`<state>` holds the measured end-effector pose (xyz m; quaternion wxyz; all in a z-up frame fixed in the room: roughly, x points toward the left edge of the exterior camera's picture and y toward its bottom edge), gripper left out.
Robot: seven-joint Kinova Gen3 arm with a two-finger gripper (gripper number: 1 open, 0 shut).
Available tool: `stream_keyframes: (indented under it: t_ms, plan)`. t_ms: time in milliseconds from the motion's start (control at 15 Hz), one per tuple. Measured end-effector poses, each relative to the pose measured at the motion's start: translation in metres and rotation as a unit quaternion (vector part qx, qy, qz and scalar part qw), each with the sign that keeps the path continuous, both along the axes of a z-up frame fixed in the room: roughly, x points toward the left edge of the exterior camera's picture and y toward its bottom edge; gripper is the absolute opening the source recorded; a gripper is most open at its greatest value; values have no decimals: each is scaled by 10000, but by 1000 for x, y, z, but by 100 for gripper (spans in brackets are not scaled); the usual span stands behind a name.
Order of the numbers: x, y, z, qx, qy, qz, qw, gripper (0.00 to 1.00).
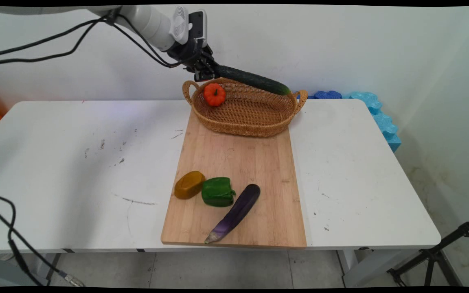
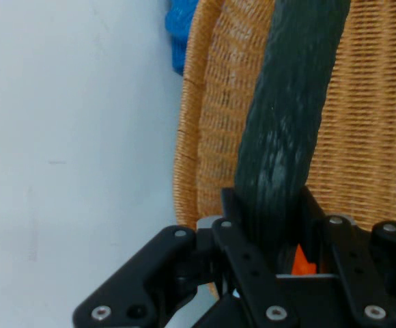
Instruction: Place the picked object in the vegetable basket
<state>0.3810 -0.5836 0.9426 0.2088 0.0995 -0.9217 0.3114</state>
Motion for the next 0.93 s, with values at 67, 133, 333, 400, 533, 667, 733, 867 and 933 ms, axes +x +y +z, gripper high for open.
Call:
stream_keyframes:
  t_ms: [67, 133, 333, 400, 533, 667, 733, 867, 933]
  plan:
    - [0, -7, -4, -30, -59, -22, 10000, 0]
    - [0, -13, -7, -53, -109, -45, 9999, 0]
    - [0, -28, -17, -92, -250, -110, 9996, 0]
    - [1, -33, -21, -102, -303, -140, 9994, 0]
    - [1, -42, -29, -108, -392, -201, 9990, 0]
    - [0, -47, -35, -110, -453, -247, 9986, 0]
    - [0, -50, -39, -110, -491, -279, 9983, 0]
    - [0, -55, -45, -108, -553, -335, 9978, 100]
    - [-1, -56, -48, -106, -583, -365, 9976, 100]
